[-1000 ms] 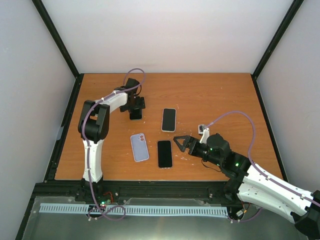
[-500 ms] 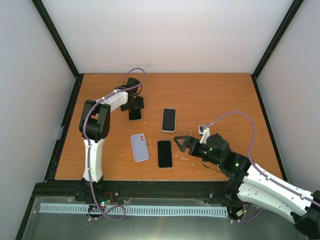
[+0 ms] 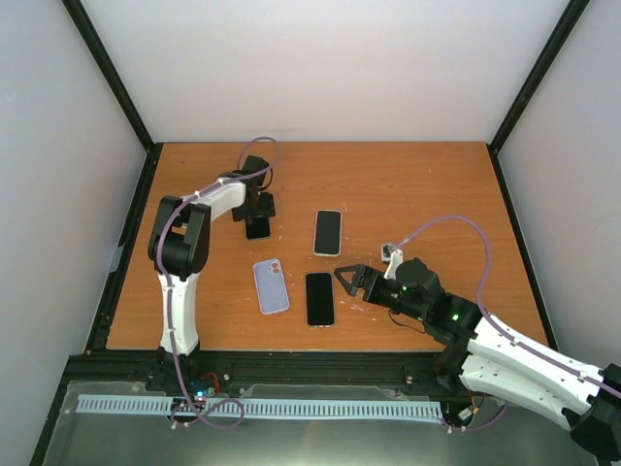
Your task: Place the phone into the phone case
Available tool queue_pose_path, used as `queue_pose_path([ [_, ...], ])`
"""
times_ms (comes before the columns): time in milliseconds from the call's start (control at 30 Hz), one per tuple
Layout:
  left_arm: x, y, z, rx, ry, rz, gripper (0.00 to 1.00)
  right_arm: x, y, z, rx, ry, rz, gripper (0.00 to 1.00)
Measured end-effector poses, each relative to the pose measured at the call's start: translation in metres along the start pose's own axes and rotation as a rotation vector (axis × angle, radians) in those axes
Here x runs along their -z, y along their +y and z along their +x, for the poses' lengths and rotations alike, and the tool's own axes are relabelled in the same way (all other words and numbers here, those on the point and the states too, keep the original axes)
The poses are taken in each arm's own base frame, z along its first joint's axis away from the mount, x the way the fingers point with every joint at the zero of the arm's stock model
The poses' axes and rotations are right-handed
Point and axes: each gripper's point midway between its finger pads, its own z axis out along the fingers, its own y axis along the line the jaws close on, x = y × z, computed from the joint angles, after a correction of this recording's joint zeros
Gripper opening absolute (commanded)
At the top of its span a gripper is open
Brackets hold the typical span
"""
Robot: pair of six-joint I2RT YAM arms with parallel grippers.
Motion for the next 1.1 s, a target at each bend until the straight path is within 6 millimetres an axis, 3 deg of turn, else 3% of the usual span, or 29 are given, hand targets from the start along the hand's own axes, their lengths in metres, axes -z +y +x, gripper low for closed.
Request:
queue_pose_path([
  [200,0.014,0.007,0.031,0.017,0.055,0.027,0.68,-0.014,-0.011,0.014,0.005,0.072,0.044,0.95],
  [467,0.035,0.012,0.06,0.058,0.097,0.074,0.66,-0.032,-0.007,0.017,0.06,0.132,0.072,0.75],
  [767,0.09,-0.004,0.064,0.124,0.023,0.266,0.65,-0.059,-0.016,0.028,0.075,0.188,0.095,0.58],
  [1100,0.132,-0.019,0.111,0.187,0.055,0.518,0.65,-0.104,0.005,0.029,0.083,0.209,0.067,0.5],
])
